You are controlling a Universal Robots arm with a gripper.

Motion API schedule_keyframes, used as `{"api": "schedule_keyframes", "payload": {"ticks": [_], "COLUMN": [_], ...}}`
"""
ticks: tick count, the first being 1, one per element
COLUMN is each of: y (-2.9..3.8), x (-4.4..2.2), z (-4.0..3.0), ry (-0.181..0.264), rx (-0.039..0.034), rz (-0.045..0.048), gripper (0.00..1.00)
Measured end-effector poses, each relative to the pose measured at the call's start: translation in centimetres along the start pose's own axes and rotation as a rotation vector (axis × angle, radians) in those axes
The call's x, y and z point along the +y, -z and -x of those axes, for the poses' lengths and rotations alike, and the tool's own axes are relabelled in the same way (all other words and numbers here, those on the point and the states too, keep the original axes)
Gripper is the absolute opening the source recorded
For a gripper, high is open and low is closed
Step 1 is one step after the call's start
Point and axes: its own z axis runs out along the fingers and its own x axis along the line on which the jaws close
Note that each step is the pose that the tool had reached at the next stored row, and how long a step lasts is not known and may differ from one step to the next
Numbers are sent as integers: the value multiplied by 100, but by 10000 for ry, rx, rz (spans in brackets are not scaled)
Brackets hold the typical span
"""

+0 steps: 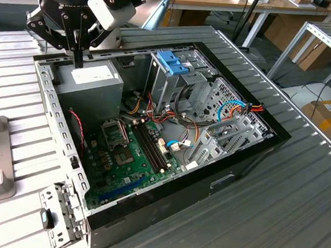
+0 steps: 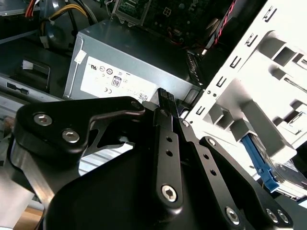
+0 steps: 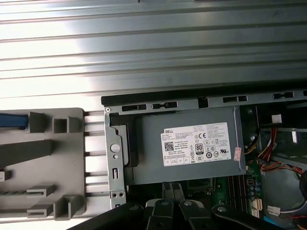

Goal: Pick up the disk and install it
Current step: 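Reach for the disk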

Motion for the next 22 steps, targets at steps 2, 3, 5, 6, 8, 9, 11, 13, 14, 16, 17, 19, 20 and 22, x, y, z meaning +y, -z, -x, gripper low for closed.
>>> {"api": "schedule_keyframes", "payload": {"ticks": [2, 3, 5, 6, 8, 9, 11, 13, 14, 16, 17, 19, 20, 22], "y": [0, 0, 1, 1, 1, 1, 2, 2, 2, 2, 2, 3, 3, 3], "x": [-1, -1, -2, -2, -3, -3, -4, -5, -5, -6, -6, -7, -8, -9], "z": [-10, -14, -23, -27, -37, -41, -54, -64, -70, -79, -86, -97, -102, -112], "ry": [0, -1, -1, 0, -1, 0, 0, -1, -1, -1, 0, 0, 0, -1], "rx": [0, 0, 0, 0, -1, -1, 0, 0, 0, 0, 0, 0, 0, -1], "rz": [0, 0, -1, 0, 0, 0, 0, 0, 0, 0, 0, 0, 0, 1], "gripper": [10, 10, 10, 10, 10, 10, 10, 10, 10, 10, 10, 10, 10, 10]}}
